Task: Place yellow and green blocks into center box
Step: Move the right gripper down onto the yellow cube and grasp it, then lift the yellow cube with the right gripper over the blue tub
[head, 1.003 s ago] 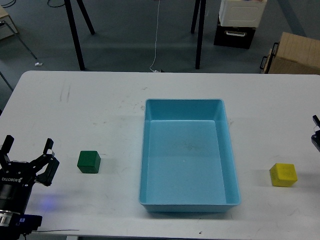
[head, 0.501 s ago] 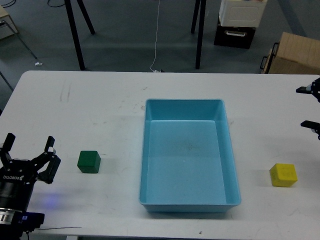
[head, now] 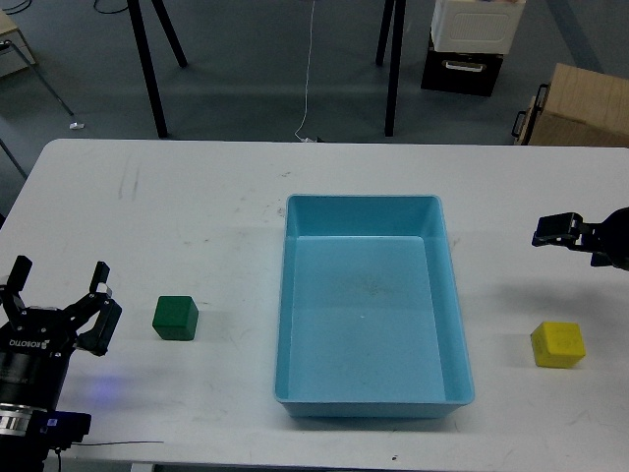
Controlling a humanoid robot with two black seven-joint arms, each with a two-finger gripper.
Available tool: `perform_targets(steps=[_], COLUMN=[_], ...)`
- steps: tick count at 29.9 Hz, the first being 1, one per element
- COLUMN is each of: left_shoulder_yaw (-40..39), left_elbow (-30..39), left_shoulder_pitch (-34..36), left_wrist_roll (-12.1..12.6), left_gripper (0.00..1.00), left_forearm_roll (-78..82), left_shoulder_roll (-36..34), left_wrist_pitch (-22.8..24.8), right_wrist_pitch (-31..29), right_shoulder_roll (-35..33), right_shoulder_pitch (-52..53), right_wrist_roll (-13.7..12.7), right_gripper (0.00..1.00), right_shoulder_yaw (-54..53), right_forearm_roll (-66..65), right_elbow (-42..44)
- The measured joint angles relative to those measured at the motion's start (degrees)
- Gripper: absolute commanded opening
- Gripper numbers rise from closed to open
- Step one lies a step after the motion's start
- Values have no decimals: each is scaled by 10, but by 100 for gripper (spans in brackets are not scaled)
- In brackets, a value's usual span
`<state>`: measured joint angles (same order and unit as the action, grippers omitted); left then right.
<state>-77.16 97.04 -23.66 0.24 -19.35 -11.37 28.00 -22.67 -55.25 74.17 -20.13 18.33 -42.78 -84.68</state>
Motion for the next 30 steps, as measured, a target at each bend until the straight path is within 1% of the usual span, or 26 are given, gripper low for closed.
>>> perform_targets(steps=[8, 13, 16, 17, 18, 20, 21, 22, 23, 24, 30], left_shoulder_yaw=[0, 0, 0, 0, 0, 1, 1, 1, 1, 1, 1], left_elbow=[0, -1, -3, -4, -4, -4, -4, -4, -4, -4, -5], left_shoulder_pitch=[-2, -1, -1, -1, -1, -1, -1, -1, -1, -2, -2], left_wrist_roll=[0, 0, 0, 0, 0, 0, 0, 0, 0, 0, 0], left_gripper=[100, 100, 100, 100, 100, 100, 100, 100, 100, 100, 100], left_forearm_roll=[13, 13, 13, 13, 13, 13, 13, 13, 14, 14, 14], left_shoulder_roll=[14, 14, 14, 15, 15, 16, 16, 16, 16, 16, 17], left_wrist_pitch=[0, 0, 0, 0, 0, 0, 0, 0, 0, 0, 0], right_wrist_pitch=[-6, -5, -1, 5, 11, 24, 26, 27, 28, 30, 32], right_shoulder_roll=[36, 42, 47, 50, 53, 56, 56, 56, 56, 57, 52], right_shoulder_pitch=[-44, -49, -54, -57, -58, -59, -59, -59, -59, -59, -56], right_wrist_roll=[0, -1, -2, -2, -2, -2, -1, -1, -1, -1, -3], right_gripper=[100, 100, 98, 94, 83, 28, 17, 14, 1, 0, 0], right_shoulder_yaw=[14, 15, 16, 17, 17, 19, 19, 20, 23, 26, 35], right_forearm_roll=[-28, -34, -36, -36, -36, -36, -36, -37, -37, -38, -41], right_elbow=[-7, -11, -12, -13, -13, -17, -21, -26, -30, -33, -43])
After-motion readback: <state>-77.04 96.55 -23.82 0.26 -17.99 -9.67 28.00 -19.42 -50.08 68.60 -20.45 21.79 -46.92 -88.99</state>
